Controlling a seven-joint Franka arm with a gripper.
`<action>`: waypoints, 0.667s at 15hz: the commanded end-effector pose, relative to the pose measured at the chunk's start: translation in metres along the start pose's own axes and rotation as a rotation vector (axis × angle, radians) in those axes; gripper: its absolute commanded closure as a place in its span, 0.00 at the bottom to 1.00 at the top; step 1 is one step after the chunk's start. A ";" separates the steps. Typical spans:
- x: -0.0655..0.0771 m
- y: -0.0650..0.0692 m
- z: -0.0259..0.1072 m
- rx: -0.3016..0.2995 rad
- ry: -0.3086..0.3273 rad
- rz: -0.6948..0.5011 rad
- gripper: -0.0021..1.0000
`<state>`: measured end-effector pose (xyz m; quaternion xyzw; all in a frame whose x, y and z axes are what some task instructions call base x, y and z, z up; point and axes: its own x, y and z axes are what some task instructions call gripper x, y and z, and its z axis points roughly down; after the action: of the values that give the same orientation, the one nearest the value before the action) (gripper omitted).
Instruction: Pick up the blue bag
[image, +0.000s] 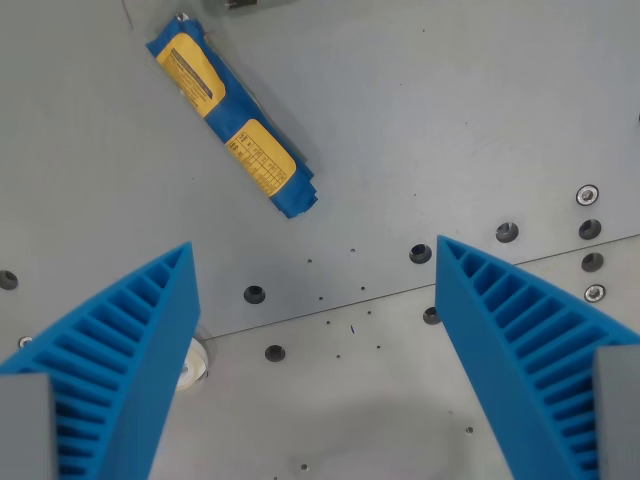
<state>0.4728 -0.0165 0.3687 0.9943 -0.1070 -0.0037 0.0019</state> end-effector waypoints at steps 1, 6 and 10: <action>0.000 0.000 -0.002 0.001 0.005 0.000 0.00; 0.000 0.000 -0.001 0.001 0.005 -0.003 0.00; 0.001 -0.002 0.004 0.002 0.006 -0.018 0.00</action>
<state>0.4732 -0.0160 0.3658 0.9944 -0.1058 -0.0064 0.0021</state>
